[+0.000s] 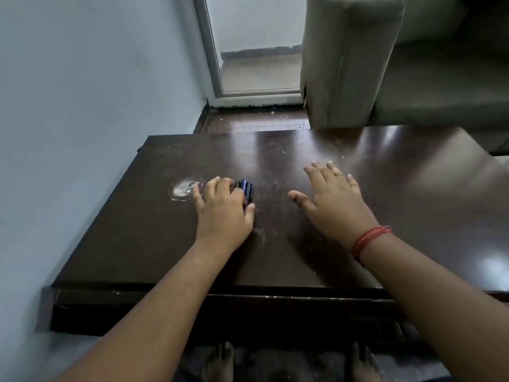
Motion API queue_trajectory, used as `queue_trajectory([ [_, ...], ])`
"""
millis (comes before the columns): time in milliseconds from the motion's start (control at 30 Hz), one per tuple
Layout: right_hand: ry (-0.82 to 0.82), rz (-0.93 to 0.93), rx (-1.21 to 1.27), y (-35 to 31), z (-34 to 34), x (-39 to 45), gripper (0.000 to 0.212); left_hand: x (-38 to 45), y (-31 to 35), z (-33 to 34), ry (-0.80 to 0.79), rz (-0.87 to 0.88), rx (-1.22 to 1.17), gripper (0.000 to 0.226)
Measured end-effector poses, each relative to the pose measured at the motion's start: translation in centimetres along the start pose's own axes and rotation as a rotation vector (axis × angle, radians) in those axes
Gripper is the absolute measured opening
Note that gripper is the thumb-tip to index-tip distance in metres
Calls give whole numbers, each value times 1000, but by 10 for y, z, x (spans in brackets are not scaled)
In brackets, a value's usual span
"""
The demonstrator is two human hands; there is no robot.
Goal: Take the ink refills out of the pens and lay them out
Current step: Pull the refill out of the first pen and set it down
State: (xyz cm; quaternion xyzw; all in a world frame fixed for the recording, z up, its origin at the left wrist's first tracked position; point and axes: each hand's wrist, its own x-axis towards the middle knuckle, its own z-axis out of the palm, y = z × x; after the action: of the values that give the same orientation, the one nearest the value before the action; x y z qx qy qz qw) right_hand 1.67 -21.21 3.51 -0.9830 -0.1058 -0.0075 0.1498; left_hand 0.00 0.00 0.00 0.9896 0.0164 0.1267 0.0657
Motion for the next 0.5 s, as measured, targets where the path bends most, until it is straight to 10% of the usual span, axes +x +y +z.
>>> queue_trajectory([
  [500,106,-14,290,-6,-1,-12,44,-16,28,-10,96,120,-121,20],
])
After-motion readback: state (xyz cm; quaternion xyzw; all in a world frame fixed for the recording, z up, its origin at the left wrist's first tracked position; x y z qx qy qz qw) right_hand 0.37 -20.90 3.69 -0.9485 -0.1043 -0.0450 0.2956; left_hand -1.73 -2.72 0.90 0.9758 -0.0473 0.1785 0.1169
